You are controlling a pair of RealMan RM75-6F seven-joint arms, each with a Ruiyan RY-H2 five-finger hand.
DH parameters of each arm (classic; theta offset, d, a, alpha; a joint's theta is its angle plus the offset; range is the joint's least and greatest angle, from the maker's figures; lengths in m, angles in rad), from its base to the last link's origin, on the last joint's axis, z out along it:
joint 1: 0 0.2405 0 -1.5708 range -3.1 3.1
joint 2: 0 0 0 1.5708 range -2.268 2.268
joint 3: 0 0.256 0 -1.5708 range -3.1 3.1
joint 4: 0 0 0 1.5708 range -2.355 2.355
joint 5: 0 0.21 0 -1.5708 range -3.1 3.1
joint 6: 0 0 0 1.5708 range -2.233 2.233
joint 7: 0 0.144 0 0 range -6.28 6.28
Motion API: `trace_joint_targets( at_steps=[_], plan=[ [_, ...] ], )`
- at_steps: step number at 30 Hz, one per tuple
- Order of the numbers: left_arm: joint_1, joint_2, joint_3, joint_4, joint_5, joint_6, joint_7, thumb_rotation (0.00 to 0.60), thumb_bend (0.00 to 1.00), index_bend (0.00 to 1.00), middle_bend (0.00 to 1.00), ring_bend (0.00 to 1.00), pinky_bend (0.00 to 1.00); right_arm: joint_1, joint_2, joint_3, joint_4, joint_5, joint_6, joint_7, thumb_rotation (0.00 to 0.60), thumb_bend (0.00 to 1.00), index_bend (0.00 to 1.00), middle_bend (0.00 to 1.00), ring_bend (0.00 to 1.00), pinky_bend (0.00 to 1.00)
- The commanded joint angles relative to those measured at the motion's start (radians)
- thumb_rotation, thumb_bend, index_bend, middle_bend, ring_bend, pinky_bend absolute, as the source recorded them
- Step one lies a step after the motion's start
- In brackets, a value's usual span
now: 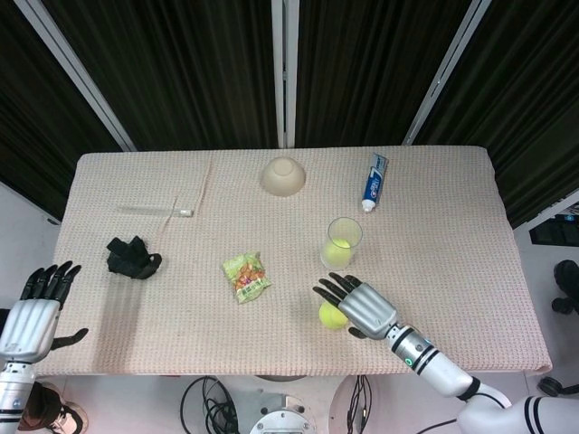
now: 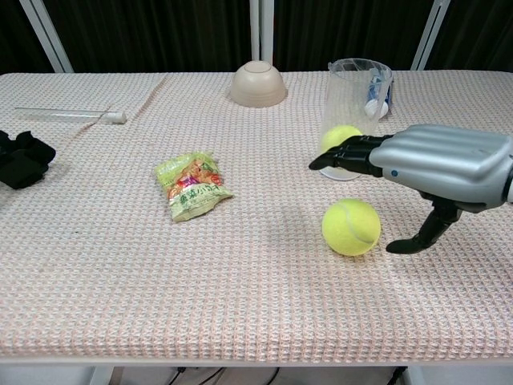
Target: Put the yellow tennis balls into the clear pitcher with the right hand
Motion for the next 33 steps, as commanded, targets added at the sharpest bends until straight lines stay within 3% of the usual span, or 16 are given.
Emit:
trace_joint_targets(
  at_steps=[1,4,7,11,15,21,29,33],
  plan=[
    [-0.001,0.005,0.002,-0.002,0.000,-0.004,-0.006,0.600,0.07,0.00,0.00,0.00,0.00,0.003,-0.028,-0.002,0.021,0.012,-0.006,-0.003,0.600,0.14,0.03,0.08,0.00,0.25],
    [-0.002,0.011,0.005,-0.005,0.002,-0.010,-0.012,0.600,0.07,0.00,0.00,0.00,0.00,0.004,-0.053,-0.005,0.046,0.014,-0.010,-0.006,0.600,0.15,0.07,0.09,0.03,0.34],
    [0.000,0.017,0.005,-0.008,-0.001,-0.010,-0.021,0.600,0.07,0.00,0.00,0.00,0.00,0.002,-0.072,-0.005,0.066,0.023,-0.005,-0.022,0.600,0.17,0.17,0.16,0.14,0.50],
    [0.000,0.023,0.006,-0.013,-0.007,-0.015,-0.021,0.600,0.07,0.00,0.00,0.00,0.00,0.000,-0.090,-0.004,0.078,0.029,0.007,-0.044,0.600,0.22,0.37,0.30,0.33,0.70],
    [-0.001,0.031,0.008,-0.023,-0.015,-0.024,-0.020,0.600,0.08,0.00,0.00,0.00,0.00,-0.001,-0.094,-0.001,0.077,0.036,0.012,-0.048,0.600,0.29,0.57,0.45,0.48,0.81],
    [0.002,0.034,0.006,-0.025,-0.013,-0.015,-0.028,0.600,0.08,0.00,0.00,0.00,0.00,-0.019,-0.069,0.026,0.046,0.000,0.095,-0.029,0.600,0.33,0.77,0.60,0.60,0.87],
    [0.001,0.034,0.008,-0.025,-0.007,-0.015,-0.027,0.600,0.08,0.00,0.00,0.00,0.00,-0.042,0.084,0.149,-0.123,-0.165,0.319,0.116,0.600,0.34,0.78,0.62,0.61,0.87],
    [0.002,0.032,0.009,-0.026,-0.006,-0.014,-0.020,0.600,0.08,0.00,0.00,0.00,0.00,-0.047,0.086,0.238,-0.096,-0.128,0.398,0.088,0.600,0.34,0.78,0.62,0.61,0.87]
  ],
)
